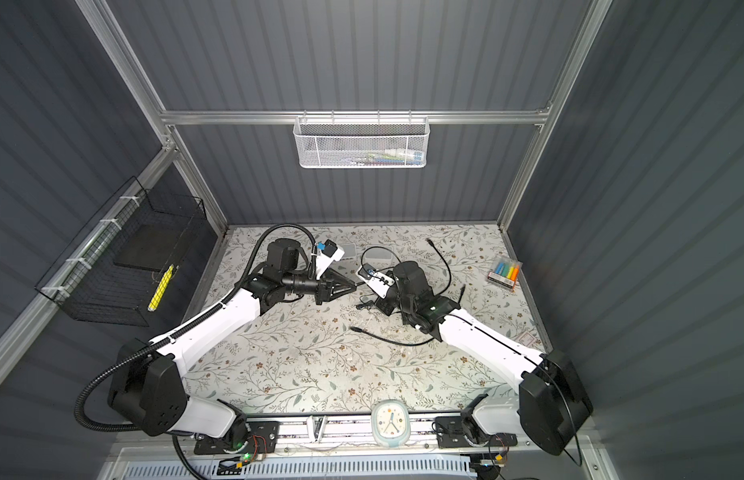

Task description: Insert the plug into the switch port

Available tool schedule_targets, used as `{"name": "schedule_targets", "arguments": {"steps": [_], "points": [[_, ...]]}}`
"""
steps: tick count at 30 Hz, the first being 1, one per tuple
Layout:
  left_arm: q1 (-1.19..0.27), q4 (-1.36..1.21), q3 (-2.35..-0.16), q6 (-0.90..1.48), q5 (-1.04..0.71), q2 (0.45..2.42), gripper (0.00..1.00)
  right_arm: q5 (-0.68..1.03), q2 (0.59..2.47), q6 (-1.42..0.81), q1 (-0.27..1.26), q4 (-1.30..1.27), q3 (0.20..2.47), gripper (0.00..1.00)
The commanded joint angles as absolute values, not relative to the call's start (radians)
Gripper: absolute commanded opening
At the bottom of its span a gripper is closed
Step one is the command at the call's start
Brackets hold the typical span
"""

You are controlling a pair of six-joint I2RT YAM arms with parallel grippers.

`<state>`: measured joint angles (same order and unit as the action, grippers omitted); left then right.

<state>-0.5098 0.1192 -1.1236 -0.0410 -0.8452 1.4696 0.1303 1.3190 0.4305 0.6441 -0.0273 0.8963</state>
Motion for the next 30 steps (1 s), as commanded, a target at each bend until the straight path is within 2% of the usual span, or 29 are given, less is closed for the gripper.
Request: {"name": "schedule_targets", "arguments": {"steps": [1,16,18,21,25,30], "points": [[-0.514,0.133,-1.137,-0.053,-0.848,1.451,0.21,0.125,1.331,0.429,0.65,-0.037,0.927,0.0],[-0.514,0.146,-1.141,-0.06,-0.839,1.461,0.02,0.131,1.332,0.42,0.654,-0.04,0.927,0.0],[-0.513,0.157,-1.141,-0.069,-0.831,1.458,0.0,0.132,1.327,0.423,0.654,-0.03,0.925,0.08],[-0.512,0.178,-1.144,-0.09,-0.822,1.456,0.0,0.146,1.312,0.423,0.655,-0.016,0.916,0.15],[-0.509,0.222,-1.15,-0.131,-0.833,1.467,0.0,0.18,1.267,0.455,0.651,0.037,0.898,0.34],[-0.497,0.393,-1.213,-0.251,-0.878,1.514,0.0,0.31,1.199,0.506,0.624,0.133,0.899,0.4]]}}
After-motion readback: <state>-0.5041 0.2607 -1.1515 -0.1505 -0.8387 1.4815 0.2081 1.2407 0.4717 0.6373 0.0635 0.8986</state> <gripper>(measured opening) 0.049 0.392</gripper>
